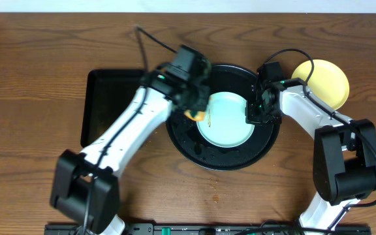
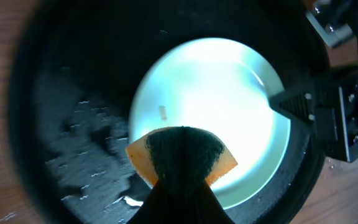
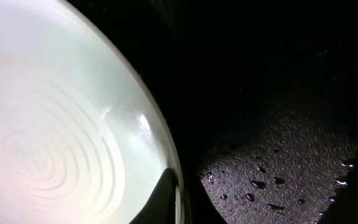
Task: Clean dirty plates on tray and stack at the side
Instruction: 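Scrub the light-blue plate with the sponge in the left gripper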
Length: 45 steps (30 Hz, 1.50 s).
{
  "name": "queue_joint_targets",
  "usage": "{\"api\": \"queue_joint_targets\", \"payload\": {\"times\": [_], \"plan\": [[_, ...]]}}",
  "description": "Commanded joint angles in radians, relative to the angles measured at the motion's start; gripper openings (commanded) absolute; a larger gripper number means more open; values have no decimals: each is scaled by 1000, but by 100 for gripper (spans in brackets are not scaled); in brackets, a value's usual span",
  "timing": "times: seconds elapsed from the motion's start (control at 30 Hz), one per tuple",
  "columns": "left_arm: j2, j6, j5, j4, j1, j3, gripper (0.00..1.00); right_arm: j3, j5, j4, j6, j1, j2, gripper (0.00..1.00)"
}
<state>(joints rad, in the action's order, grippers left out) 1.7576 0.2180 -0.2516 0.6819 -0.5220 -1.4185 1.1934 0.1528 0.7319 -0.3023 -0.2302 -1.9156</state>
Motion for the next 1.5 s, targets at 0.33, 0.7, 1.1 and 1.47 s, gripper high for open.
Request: {"api": "queue_joint_targets", "payload": {"times": [0.33,0.7,1.1,1.47], "plan": [[255,53,89,-129,-90,1,8,-32,-28,2,12,-6,-20,1],[345,54,154,-176,-90,1,8,-32,-29,1,12,-16,-20,1],[350,217,122,-83,-90,1,7,-32,-29,-2,12,-20,-20,1],[394,253,-108,1,-90,1,8,-32,-29,1,12,-20,-20,1]]}}
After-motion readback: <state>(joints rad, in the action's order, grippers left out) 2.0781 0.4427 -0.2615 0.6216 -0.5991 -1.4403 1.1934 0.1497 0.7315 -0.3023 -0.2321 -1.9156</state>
